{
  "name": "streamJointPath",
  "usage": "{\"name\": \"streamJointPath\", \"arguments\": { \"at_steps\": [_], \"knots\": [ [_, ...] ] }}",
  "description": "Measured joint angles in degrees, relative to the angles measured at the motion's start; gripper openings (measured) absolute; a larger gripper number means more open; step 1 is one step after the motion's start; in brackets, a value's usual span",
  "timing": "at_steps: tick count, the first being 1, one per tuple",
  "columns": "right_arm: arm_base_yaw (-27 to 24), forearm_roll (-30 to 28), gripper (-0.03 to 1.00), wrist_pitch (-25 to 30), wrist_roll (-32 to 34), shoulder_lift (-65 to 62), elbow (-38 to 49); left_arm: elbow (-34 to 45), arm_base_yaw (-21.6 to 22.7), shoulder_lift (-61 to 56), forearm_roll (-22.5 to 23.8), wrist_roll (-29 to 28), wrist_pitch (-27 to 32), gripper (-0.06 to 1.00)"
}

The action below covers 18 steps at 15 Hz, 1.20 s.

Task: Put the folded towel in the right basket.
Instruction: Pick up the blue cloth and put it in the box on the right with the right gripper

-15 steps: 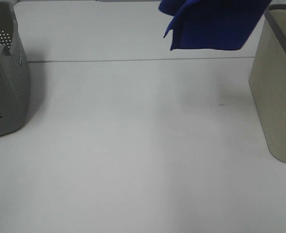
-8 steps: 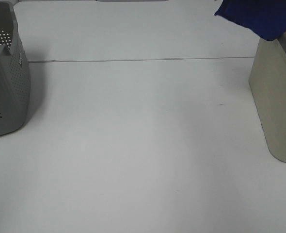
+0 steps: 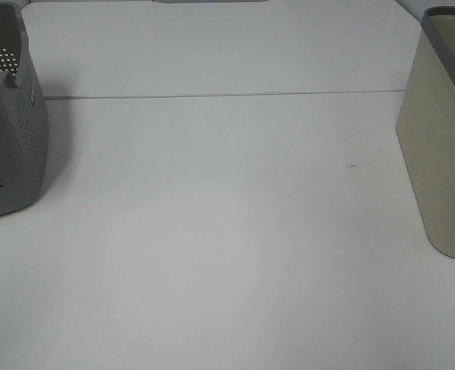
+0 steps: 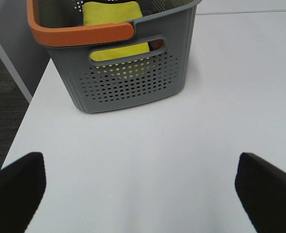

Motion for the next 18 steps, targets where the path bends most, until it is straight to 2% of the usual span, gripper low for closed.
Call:
{"name": "streamJointPath", "arguments": {
  "at_steps": [4,9,15,18],
  "knots": [
    [0.06,-1.72,0.05,1.55,0.00,4.70,0.34,0.00,0.00,0.00,0.00,0.00,0.00,0.99],
    [0.06,-8.08,0.05,7.79,0.00,12.15,0.34,0.00,0.00,0.00,0.00,0.00,0.00,0.99],
    [0.06,-9.17,0.05,16.44,0.17,17.02,0.34,0.00,0.00,0.00,0.00,0.00,0.00,0.99],
    [0.06,-10.94,0.05,18.05,0.17,17.02,0.34,0.00,0.00,0.00,0.00,0.00,0.00,0.99]
  ]
}}
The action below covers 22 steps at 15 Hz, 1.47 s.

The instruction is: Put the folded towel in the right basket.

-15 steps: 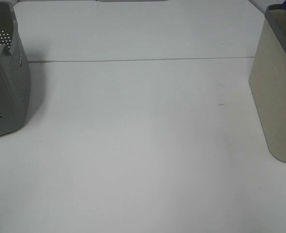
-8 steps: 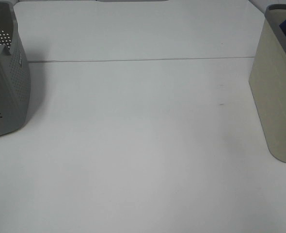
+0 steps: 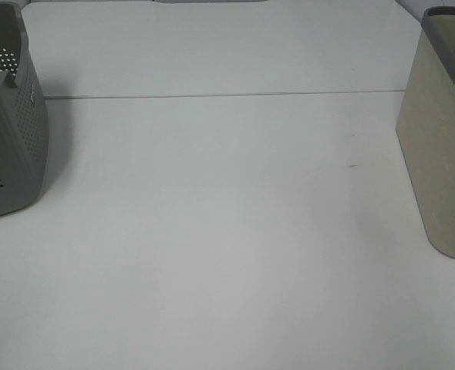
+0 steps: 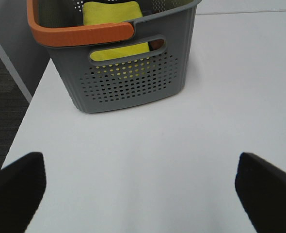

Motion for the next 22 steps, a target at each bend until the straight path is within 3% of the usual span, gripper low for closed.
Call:
{"name": "streamJointPath", "arguments": {
  "at_steps": [3,6,8,12,16,18,22],
  "knots": [
    [0.00,-2.41,0.15,1.03,0.06,0.00,0.00,0.00,0.00,0.00,0.00,0.00,0.00,0.99],
    [0.00,-3.38,0.50,1.15,1.83,0.00,0.00,0.00,0.00,0.00,0.00,0.00,0.00,0.99],
    [0.00,-5.16,0.65,1.83,5.21,0.00,0.00,0.00,0.00,0.00,0.00,0.00,0.00,0.99],
    [0.00,-10.08,0.69,2.64,7.33,-2.52,0.00,0.00,0.00,0.00,0.00,0.00,0.00,0.99],
    [0.00,-9.34,0.69,6.42,7.28,-10.66,0.00,0.00,0.00,0.00,0.00,0.00,0.00,0.99],
    [0.00,-6.42,0.69,7.96,4.64,-15.01,0.00,0.00,0.00,0.00,0.00,0.00,0.00,0.99],
    [0.23,5.04,0.69,10.43,-7.16,-26.53,0.00,0.00,0.00,0.00,0.00,0.00,0.00,0.99]
  ]
}}
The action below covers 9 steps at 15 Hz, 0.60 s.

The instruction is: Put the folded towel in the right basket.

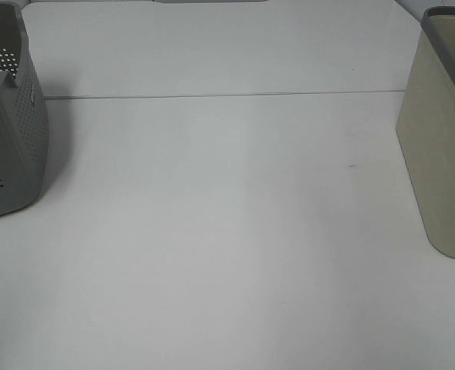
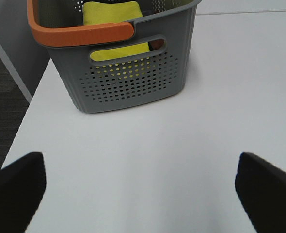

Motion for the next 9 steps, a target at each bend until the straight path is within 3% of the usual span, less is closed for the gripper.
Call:
{"name": "streamJointPath", "arguments": {
  "at_steps": [2,4,7,9],
  "knots": [
    [3.72,1.83,0.69,0.29,-5.79,-6.65,0.00,0.00,0.00,0.00,0.00,0.00,0.00,0.99],
    [11.69,-0.52,0.69,1.78,-9.45,-12.89,0.00,0.00,0.00,0.00,0.00,0.00,0.00,0.99],
    [22.80,-6.36,0.69,7.10,-10.31,-20.86,1.89,0.00,0.00,0.00,0.00,0.00,0.00,0.99],
    [26.07,-10.26,0.69,9.00,-6.99,-30.71,11.06,0.00,0.00,0.00,0.00,0.00,0.00,0.99]
  ]
}}
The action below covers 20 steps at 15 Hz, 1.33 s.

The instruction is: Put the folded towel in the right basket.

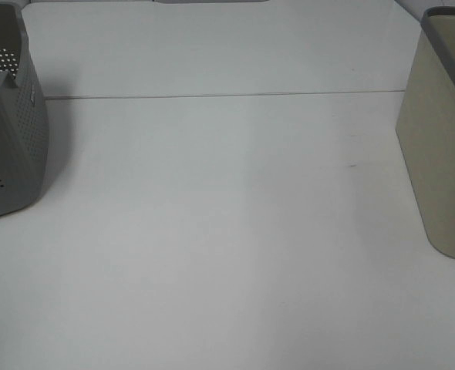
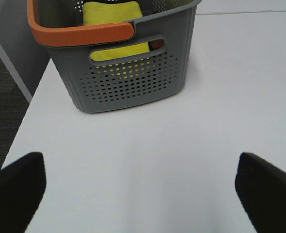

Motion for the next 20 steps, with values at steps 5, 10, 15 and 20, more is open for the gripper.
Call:
{"name": "streamJointPath", "arguments": {
  "at_steps": [5,10,15,20],
  "knots": [
    [0.00,-3.78,0.69,0.74,9.45,-25.38,30.83,0.00,0.00,0.00,0.00,0.00,0.00,0.99],
    [0.00,-18.22,0.69,0.57,18.96,-43.95,44.92,0.00,0.00,0.00,0.00,0.00,0.00,0.99],
    [0.00,-29.62,0.69,-3.67,25.73,-48.87,49.27,0.00,0.00,0.00,0.00,0.00,0.00,0.99],
    [0.00,-30.37,0.69,-4.87,29.22,-48.87,50.53,0.00,0.00,0.00,0.00,0.00,0.00,0.99]
  ]
}}
